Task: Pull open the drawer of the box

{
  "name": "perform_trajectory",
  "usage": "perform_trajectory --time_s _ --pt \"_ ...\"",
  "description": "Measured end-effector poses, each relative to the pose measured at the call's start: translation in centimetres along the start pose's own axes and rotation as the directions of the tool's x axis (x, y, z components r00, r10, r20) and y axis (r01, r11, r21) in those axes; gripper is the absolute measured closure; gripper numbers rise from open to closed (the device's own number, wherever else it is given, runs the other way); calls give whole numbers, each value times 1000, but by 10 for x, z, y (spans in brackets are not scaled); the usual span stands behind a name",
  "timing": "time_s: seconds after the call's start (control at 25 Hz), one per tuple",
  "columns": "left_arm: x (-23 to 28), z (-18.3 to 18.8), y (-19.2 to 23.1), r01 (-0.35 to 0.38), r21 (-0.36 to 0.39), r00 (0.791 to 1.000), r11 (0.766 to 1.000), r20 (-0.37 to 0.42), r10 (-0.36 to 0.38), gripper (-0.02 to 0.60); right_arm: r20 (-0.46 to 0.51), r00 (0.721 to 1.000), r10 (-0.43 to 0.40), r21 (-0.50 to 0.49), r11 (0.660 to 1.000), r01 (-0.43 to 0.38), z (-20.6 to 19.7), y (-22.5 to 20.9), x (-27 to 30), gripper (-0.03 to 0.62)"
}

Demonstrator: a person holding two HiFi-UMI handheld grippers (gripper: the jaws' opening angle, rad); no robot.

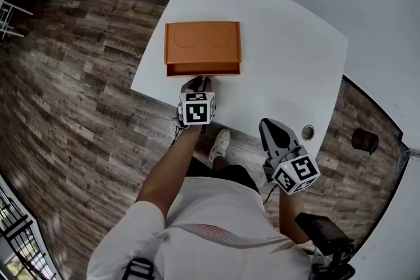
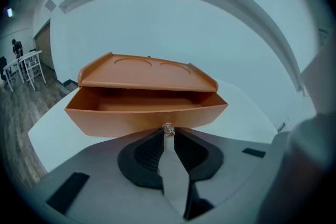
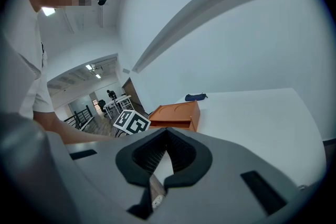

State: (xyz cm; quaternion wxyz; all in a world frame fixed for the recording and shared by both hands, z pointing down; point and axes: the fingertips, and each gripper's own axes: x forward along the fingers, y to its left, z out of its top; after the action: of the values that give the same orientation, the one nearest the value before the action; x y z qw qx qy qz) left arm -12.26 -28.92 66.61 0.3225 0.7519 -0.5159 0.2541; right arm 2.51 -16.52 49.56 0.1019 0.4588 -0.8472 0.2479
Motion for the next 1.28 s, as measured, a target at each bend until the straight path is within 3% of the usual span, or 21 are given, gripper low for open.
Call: perform_trajectory --time_s 0.36,1.28 --pt "-5 -6 -1 -8 1 1000 1000 8 8 508 -1 1000 14 1 1000 -14 -1 5 3 595" --pt "-42 -67 -25 -11 -45 1000 999 -23 10 508 -5 998 63 -26 998 -63 -4 13 5 595"
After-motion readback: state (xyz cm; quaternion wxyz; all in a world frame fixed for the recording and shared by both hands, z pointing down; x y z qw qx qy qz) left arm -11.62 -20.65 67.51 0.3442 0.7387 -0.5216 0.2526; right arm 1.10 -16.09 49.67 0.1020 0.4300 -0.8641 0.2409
